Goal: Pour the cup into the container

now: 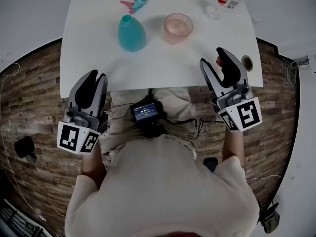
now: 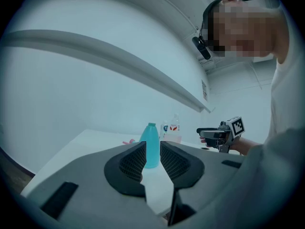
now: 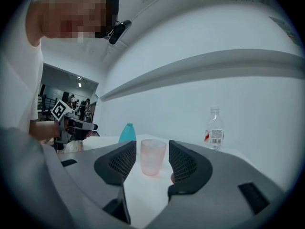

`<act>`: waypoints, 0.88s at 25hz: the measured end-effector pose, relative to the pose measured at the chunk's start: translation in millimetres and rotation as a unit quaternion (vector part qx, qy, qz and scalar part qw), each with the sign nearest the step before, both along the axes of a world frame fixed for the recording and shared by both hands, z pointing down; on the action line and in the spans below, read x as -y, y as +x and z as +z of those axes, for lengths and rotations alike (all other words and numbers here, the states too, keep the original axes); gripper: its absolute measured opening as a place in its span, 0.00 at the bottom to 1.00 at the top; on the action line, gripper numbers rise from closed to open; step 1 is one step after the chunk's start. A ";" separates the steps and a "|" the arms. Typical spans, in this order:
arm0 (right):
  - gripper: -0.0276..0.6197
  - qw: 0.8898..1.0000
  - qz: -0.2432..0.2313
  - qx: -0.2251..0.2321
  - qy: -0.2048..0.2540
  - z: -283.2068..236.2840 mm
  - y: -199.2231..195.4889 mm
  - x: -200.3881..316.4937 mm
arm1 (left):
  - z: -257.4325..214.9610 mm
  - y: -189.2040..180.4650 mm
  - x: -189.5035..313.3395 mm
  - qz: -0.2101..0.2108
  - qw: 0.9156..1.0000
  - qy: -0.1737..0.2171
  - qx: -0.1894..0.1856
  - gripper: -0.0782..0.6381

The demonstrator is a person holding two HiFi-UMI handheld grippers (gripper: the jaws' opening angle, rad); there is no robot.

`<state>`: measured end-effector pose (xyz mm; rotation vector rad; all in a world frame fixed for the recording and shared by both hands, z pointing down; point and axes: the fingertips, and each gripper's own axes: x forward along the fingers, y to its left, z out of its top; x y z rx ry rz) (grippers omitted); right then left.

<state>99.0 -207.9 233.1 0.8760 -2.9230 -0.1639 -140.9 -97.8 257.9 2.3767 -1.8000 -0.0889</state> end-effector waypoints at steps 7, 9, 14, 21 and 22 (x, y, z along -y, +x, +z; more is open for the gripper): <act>0.38 1.000 -0.017 -0.008 -0.007 4.2 -3.9 7.7 | -0.5 -6.1 0.1 -0.007 1.000 0.001 0.003 0.25; 0.39 1.000 -0.020 -0.010 -0.008 6.0 -4.5 9.2 | -0.2 -8.0 -0.2 -0.009 1.000 0.002 0.004 0.25; 0.41 0.999 -0.028 -0.020 -0.008 8.4 -6.8 14.6 | -1.3 -12.4 -1.3 -0.016 1.000 0.002 0.006 0.25; 0.44 0.998 -0.048 -0.033 -0.007 11.1 -12.3 22.1 | -0.6 -12.9 -3.2 -0.020 1.000 0.000 0.007 0.25; 0.45 0.998 -0.052 -0.035 -0.007 11.5 -13.6 23.3 | -0.7 -12.8 -3.4 -0.020 1.000 0.000 0.007 0.25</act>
